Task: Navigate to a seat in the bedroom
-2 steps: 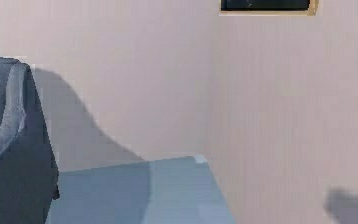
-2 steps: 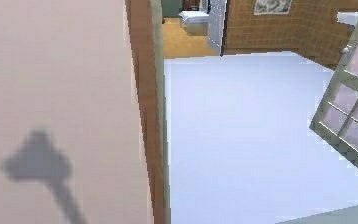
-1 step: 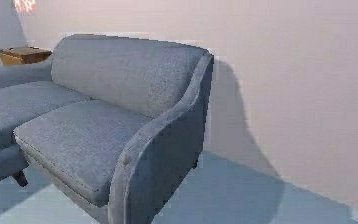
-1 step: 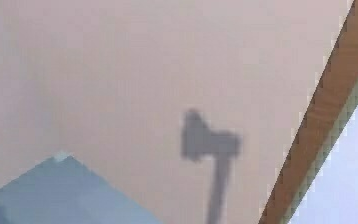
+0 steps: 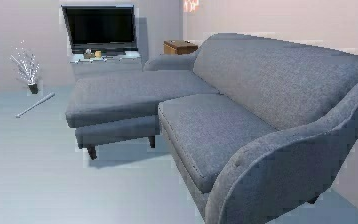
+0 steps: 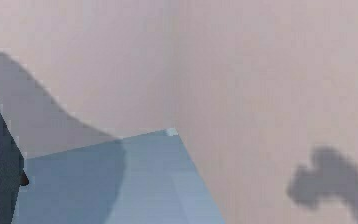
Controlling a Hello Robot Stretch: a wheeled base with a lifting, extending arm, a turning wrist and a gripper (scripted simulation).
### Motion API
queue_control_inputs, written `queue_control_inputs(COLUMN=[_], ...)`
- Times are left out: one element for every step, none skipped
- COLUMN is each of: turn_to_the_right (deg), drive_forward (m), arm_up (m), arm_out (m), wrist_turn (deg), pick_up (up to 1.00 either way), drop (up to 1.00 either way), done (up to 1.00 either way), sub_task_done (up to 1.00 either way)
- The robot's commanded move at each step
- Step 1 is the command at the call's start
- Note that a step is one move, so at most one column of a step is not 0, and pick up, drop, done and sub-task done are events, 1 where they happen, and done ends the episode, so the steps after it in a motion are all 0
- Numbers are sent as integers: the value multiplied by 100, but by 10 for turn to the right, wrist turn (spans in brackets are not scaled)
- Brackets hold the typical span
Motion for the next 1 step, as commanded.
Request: queue_control_inputs(turn_to_the_right=[0], drive_forward=[0], arm_up=[0], arm_out=[0], wrist_turn=[0], pick_up=[0], drop=[0], done=[100], sub_task_done=[0])
